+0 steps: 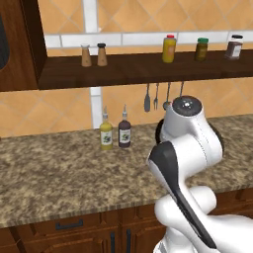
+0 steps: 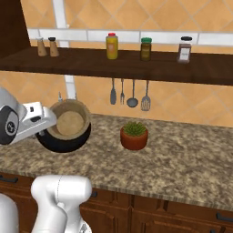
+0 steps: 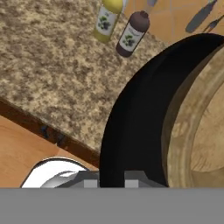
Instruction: Pick up the bowls on the counter and stack them on top of one another in the open cabinet. Place the smaller bowl on top of the larger bowl.
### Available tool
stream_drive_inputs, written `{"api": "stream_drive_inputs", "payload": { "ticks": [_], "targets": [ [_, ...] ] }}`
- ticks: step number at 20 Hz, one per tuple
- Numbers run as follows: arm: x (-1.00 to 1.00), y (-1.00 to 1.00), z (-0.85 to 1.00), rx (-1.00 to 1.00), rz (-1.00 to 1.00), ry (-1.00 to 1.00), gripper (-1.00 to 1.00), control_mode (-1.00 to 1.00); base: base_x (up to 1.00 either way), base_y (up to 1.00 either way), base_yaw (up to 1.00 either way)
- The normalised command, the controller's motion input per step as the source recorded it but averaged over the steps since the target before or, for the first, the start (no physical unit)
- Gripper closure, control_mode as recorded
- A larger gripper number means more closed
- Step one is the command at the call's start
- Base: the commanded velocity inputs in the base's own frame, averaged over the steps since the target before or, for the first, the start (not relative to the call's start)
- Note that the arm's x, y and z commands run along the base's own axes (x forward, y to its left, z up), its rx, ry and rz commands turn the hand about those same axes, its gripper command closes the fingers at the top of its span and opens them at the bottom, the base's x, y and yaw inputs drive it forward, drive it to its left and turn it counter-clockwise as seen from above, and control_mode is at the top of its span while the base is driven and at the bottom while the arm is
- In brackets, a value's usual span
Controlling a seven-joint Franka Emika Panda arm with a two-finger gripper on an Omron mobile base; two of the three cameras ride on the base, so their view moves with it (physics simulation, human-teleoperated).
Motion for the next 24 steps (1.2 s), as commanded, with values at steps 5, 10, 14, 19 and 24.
{"api": "stream_drive_inputs", "payload": {
  "ticks": [5, 10, 14, 19, 24],
  "targets": [
    [-0.21, 0.30, 1.00, -0.05, 0.14, -0.02, 1.00, -1.00, 0.00, 0.00, 0.00],
    [-0.02, 0.11, 1.00, -0.15, 0.12, -0.11, 1.00, -1.00, 0.00, 0.00, 0.00],
    [0.28, 0.01, 1.00, -0.11, 0.13, -0.09, 1.00, -1.00, 0.00, 0.00, 0.00],
    [0.77, -0.02, 1.00, -0.06, 0.09, -0.03, 1.00, -1.00, 0.00, 0.00, 0.00],
    [1.00, -0.03, 0.17, -0.04, 0.16, 0.01, 1.00, -1.00, 0.00, 0.00, 0.00]
  ]
}}
